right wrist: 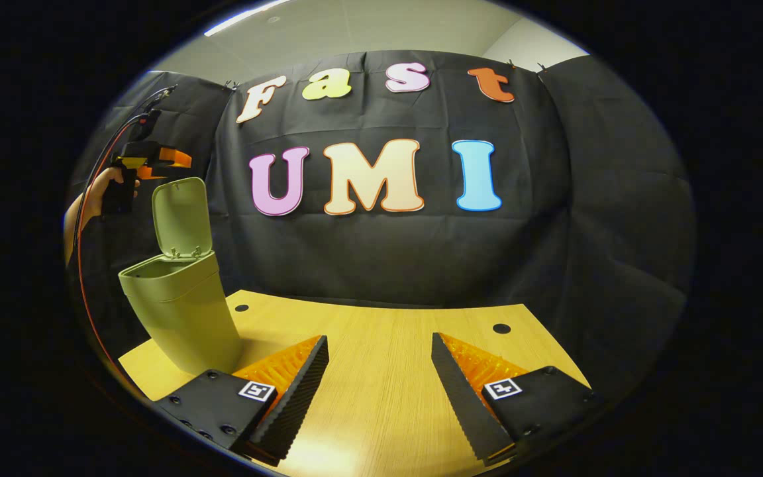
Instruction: Press the lid of the desktop garbage bin to open it, pick up the crumpled paper on the desktop and throw it into the bin, then pick up the pop can on the desktop and drop it into the bin, and finally close the garbage bin lid.
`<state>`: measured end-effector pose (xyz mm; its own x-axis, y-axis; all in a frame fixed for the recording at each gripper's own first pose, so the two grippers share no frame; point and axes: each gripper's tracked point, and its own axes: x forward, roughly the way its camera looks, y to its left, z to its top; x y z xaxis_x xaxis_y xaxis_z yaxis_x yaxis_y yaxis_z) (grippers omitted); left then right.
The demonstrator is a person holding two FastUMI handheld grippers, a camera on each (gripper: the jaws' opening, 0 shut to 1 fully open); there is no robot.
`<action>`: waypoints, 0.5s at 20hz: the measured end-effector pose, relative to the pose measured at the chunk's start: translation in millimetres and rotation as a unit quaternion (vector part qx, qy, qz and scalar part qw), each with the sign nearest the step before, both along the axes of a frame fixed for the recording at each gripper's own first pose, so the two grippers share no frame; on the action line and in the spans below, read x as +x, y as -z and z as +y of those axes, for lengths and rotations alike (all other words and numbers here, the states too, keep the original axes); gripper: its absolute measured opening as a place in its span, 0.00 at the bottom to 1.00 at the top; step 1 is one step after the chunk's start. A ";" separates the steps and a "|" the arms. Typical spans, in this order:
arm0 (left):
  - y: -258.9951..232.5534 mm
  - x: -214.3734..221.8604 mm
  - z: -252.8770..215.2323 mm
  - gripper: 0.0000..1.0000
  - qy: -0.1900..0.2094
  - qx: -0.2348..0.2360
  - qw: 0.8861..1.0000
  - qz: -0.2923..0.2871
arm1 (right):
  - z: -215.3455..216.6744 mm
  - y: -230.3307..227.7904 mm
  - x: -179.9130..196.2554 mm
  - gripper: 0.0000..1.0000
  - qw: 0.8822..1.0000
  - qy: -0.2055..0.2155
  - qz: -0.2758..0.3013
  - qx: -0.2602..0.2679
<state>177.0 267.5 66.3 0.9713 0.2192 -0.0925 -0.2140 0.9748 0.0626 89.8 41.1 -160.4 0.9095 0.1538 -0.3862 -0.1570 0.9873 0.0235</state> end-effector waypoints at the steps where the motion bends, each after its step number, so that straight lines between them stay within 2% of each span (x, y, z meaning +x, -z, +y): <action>1: 8.2 8.2 4.7 0.93 -0.003 -0.007 1.000 0.013 | -2.7 0.1 -0.2 1.00 1.000 0.006 0.001 0.002; 4: 27.6 25.2 16.2 0.94 -0.017 -0.013 0.999 0.041 | -5.7 -3.2 -0.3 0.99 1.000 0.015 0.000 0.012; 6: 34.4 20.8 21.5 0.95 -0.025 -0.002 0.998 0.054 | -6.4 -4.6 1.2 0.98 1.000 0.017 -0.001 0.013; 10: 31.6 2.8 9.7 0.96 -0.023 -0.018 0.998 0.050 | 2.9 -3.6 5.7 1.00 1.000 0.002 0.001 0.018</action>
